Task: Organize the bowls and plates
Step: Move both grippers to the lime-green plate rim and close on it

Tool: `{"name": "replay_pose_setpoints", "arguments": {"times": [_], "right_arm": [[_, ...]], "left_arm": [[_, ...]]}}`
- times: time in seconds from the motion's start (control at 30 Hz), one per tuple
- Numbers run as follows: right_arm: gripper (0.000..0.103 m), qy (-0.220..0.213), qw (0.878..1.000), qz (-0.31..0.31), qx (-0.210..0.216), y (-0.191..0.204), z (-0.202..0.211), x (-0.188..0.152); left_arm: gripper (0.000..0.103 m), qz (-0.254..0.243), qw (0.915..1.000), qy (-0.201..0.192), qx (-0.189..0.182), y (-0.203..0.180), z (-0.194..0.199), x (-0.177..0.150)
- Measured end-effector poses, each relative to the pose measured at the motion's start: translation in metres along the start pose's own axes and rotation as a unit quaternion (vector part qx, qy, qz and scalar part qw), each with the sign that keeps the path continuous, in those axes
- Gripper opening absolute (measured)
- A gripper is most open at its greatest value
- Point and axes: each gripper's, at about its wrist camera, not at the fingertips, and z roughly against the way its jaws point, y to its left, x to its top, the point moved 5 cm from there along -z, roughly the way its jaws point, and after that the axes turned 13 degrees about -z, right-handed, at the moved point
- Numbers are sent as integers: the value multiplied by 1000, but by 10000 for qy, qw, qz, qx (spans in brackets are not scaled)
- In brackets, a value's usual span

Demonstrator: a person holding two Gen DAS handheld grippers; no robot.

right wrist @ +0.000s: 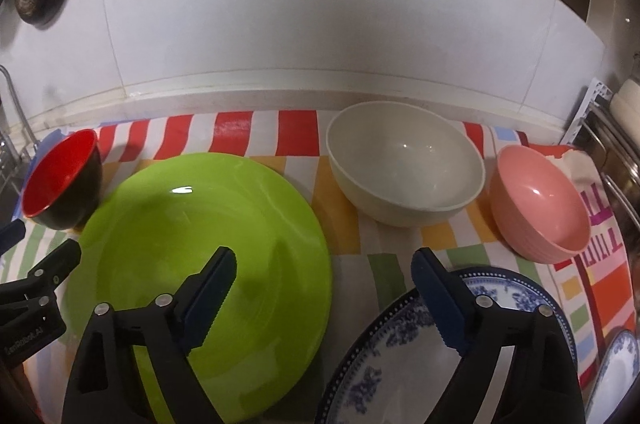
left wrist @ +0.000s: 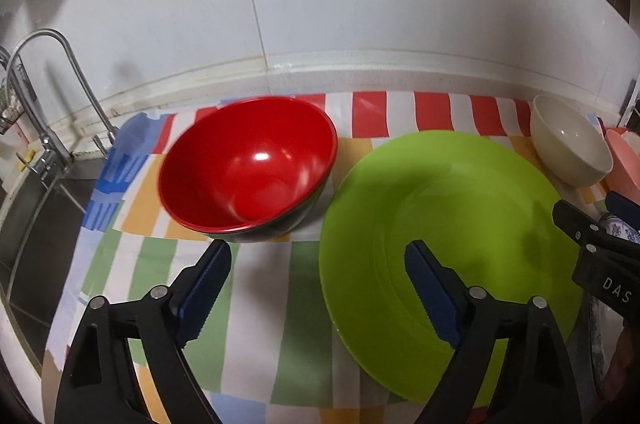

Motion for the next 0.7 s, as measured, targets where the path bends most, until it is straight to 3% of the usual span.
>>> {"name": "replay_pose_setpoints", "arguments": {"times": [0.47,0.7], "right_arm": [[68,329,9993,-31,164,0,-29,-8],[58,417,9989,22,204,2,-34,-12]], "left_arm": [[71,60,9991,282,-296,-8,-22,0],[53,75,9983,428,-385,-10,-27,0]]}}
